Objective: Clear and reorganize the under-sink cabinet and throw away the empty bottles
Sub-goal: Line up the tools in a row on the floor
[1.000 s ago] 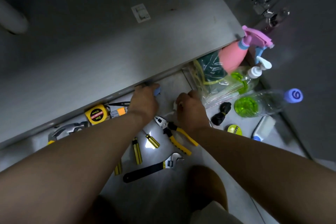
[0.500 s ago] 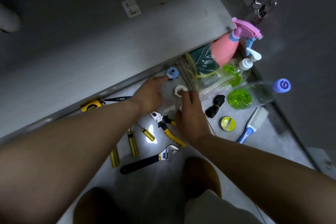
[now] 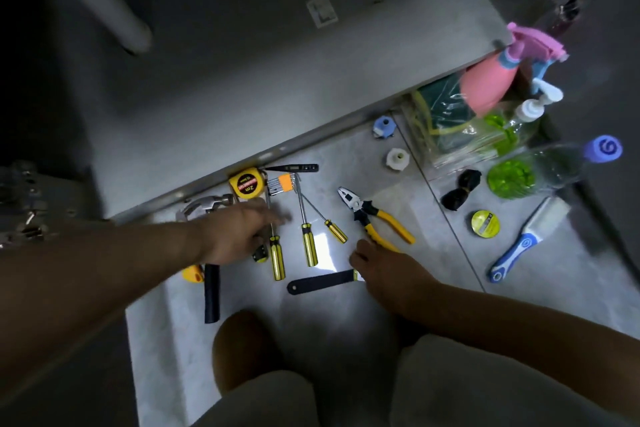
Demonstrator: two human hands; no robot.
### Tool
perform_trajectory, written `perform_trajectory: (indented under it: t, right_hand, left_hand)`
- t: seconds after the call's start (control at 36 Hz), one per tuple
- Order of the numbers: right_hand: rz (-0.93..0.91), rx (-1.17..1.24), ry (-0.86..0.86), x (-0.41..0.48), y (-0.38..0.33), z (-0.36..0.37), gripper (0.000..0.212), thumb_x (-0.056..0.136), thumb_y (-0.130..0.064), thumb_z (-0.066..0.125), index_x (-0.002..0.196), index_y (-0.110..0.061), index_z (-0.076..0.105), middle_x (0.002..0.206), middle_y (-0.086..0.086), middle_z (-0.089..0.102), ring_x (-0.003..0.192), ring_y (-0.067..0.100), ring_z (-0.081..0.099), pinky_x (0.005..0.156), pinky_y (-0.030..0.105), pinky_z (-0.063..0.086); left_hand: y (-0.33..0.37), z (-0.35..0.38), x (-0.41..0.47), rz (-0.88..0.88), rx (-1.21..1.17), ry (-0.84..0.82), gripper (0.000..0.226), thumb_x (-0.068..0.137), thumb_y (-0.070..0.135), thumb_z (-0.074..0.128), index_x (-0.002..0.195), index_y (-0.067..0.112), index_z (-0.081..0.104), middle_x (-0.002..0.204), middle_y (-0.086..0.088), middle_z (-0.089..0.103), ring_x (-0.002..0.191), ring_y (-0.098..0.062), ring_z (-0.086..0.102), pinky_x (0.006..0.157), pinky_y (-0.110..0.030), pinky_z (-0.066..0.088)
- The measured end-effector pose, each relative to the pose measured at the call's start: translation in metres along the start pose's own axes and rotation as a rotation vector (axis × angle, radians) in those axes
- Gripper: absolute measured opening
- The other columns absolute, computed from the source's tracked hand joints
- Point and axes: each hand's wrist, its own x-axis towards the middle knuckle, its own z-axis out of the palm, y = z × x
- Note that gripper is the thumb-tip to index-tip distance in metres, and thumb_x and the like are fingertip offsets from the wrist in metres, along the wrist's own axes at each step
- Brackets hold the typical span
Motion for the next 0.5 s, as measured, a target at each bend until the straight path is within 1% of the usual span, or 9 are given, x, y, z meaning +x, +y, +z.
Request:
perform_trajectory:
  t: [0.08, 0.17, 0.22, 0.28, 0.33, 0.39, 0.42, 0.47, 0.5]
  right_hand:
    - [-0.052, -0.042, -0.09, 0.003, 0.004, -0.004, 0.054, 0.089, -0.01, 0.064, 0.138, -0.016, 0.042, 0.148, 0.009, 0.032, 0.113, 0.028, 0.057, 0.081, 0.038, 0.051]
    - [-0.089, -0.038, -0.199, 0.007, 0.007, -0.015, 0.053, 0.092, -0.012, 0.062, 0.141, -0.017, 0.043, 0.151, 0.008, 0.031, 0.119, 0.027, 0.054, 0.092, 0.041, 0.053]
    - [-0.132, 0.012, -0.238, 0.012, 0.008, -0.03, 0.047, 0.093, -0.018, 0.06, 0.139, -0.019, 0.048, 0.15, 0.003, 0.034, 0.123, 0.025, 0.052, 0.098, 0.041, 0.051]
    - [-0.211, -0.026, -0.241, 0.023, 0.01, -0.049, 0.042, 0.096, -0.021, 0.056, 0.137, -0.018, 0.053, 0.146, 0.002, 0.041, 0.131, 0.024, 0.044, 0.103, 0.041, 0.046]
    - [-0.189, -0.026, -0.186, 0.037, 0.014, -0.073, 0.04, 0.097, -0.02, 0.053, 0.137, -0.016, 0.054, 0.141, 0.004, 0.045, 0.126, 0.024, 0.048, 0.1, 0.035, 0.045]
    - [-0.164, -0.054, -0.127, 0.053, 0.016, -0.099, 0.038, 0.096, -0.019, 0.052, 0.134, -0.015, 0.054, 0.136, 0.005, 0.045, 0.112, 0.024, 0.055, 0.088, 0.026, 0.044]
    - [-0.155, -0.084, -0.125, 0.061, 0.018, -0.11, 0.037, 0.096, -0.019, 0.053, 0.133, -0.015, 0.054, 0.134, 0.006, 0.044, 0.106, 0.026, 0.058, 0.083, 0.028, 0.044]
    - [-0.131, -0.115, -0.138, 0.077, 0.018, -0.13, 0.04, 0.095, -0.015, 0.054, 0.135, -0.014, 0.051, 0.133, 0.011, 0.045, 0.102, 0.031, 0.06, 0.081, 0.036, 0.048]
    - [-0.135, -0.152, -0.143, 0.086, 0.018, -0.138, 0.041, 0.095, -0.014, 0.053, 0.137, -0.014, 0.049, 0.134, 0.012, 0.044, 0.102, 0.031, 0.06, 0.081, 0.036, 0.049]
  left_hand:
    - [0.007, 0.02, 0.01, 0.009, 0.003, 0.102, 0.072, 0.097, 0.012, 0.056, 0.158, 0.036, 0.027, 0.163, 0.001, 0.023, 0.152, -0.017, 0.023, 0.121, -0.027, 0.026]
    - [0.014, 0.031, 0.023, -0.028, 0.022, 0.176, 0.077, 0.096, 0.019, 0.059, 0.16, 0.036, 0.019, 0.168, -0.004, 0.013, 0.154, -0.024, 0.018, 0.123, -0.036, 0.028]
    - [0.015, 0.04, 0.028, -0.07, 0.016, 0.191, 0.08, 0.096, 0.024, 0.06, 0.16, 0.035, 0.015, 0.168, -0.007, 0.012, 0.153, -0.028, 0.019, 0.122, -0.04, 0.03]
    - [0.016, 0.05, 0.028, -0.1, 0.0, 0.213, 0.081, 0.095, 0.026, 0.061, 0.161, 0.034, 0.013, 0.167, -0.01, 0.013, 0.153, -0.029, 0.018, 0.121, -0.044, 0.031]
    - [0.015, 0.061, 0.025, -0.1, -0.008, 0.266, 0.077, 0.095, 0.028, 0.06, 0.16, 0.033, 0.018, 0.166, -0.01, 0.015, 0.153, -0.027, 0.019, 0.12, -0.045, 0.033]
    - [0.015, 0.071, 0.021, -0.094, 0.001, 0.333, 0.069, 0.096, 0.029, 0.057, 0.157, 0.032, 0.027, 0.165, -0.009, 0.018, 0.151, -0.026, 0.023, 0.118, -0.043, 0.036]
    - [0.016, 0.075, 0.02, -0.095, -0.008, 0.369, 0.064, 0.096, 0.029, 0.056, 0.156, 0.032, 0.032, 0.164, -0.008, 0.021, 0.149, -0.025, 0.026, 0.116, -0.042, 0.037]
    - [0.018, 0.082, 0.018, -0.106, -0.058, 0.437, 0.057, 0.096, 0.027, 0.055, 0.151, 0.03, 0.04, 0.159, -0.007, 0.029, 0.144, -0.024, 0.034, 0.112, -0.039, 0.04]
    - [0.019, 0.083, 0.019, -0.111, -0.083, 0.467, 0.055, 0.096, 0.025, 0.055, 0.149, 0.029, 0.042, 0.157, -0.006, 0.031, 0.141, -0.024, 0.038, 0.11, -0.038, 0.042]
